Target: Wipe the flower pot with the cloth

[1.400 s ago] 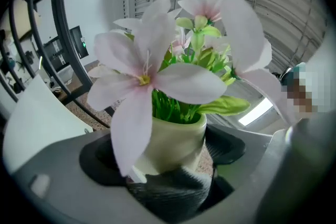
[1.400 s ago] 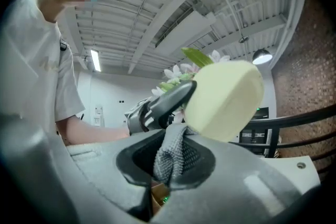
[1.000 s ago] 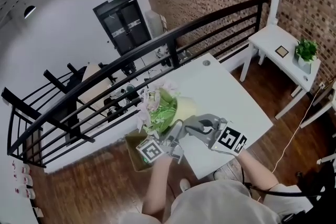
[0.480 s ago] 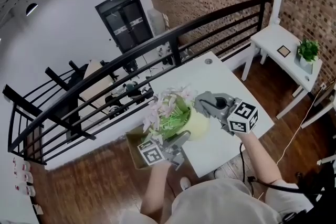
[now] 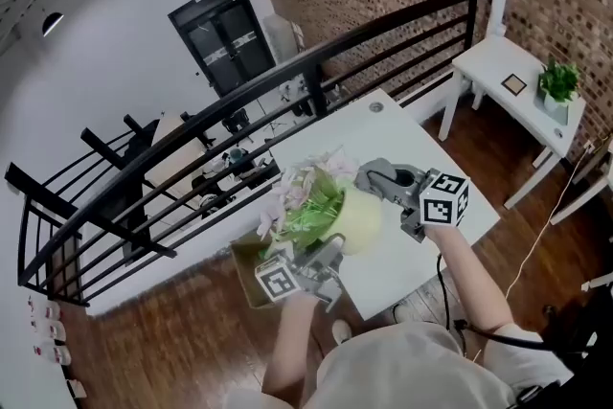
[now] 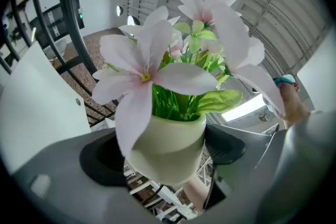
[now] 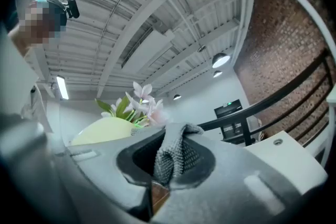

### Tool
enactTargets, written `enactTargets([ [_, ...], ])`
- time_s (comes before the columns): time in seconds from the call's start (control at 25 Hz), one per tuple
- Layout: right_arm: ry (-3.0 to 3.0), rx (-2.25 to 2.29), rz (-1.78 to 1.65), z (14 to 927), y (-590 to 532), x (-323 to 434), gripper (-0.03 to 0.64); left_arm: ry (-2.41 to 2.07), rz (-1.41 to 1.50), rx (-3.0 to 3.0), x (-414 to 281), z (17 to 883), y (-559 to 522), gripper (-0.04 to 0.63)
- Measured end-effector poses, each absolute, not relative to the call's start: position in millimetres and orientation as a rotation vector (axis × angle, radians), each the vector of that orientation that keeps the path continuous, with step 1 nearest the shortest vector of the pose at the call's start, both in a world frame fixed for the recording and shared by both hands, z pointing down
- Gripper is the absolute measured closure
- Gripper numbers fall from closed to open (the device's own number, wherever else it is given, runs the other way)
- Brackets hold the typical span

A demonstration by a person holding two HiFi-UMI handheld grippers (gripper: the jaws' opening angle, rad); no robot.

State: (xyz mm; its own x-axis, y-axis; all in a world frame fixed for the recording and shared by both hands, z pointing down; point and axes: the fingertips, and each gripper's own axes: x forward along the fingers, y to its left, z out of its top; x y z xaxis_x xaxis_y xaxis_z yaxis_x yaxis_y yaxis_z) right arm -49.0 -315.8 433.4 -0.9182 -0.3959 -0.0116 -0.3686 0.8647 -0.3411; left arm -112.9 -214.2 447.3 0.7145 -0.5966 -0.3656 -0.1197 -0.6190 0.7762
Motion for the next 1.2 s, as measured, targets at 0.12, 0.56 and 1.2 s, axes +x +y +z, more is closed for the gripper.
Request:
enactTargets([
  [0.12,2.779,-0.846,-0.540,436,-334,-22,0.609,-0.533,-0.973,2.005,-128,443,-237,0.112],
  [0.56,2.916,-0.822,0.118,387,-335,-73,0.609,-0.431,-1.206,1.707,-145,422,-291,0.114],
  [1.2,3.234,-0.286,0.564,430,-248,-123,0.611,-0.435,-1.279,1.701,-173,402,-299,0.118],
])
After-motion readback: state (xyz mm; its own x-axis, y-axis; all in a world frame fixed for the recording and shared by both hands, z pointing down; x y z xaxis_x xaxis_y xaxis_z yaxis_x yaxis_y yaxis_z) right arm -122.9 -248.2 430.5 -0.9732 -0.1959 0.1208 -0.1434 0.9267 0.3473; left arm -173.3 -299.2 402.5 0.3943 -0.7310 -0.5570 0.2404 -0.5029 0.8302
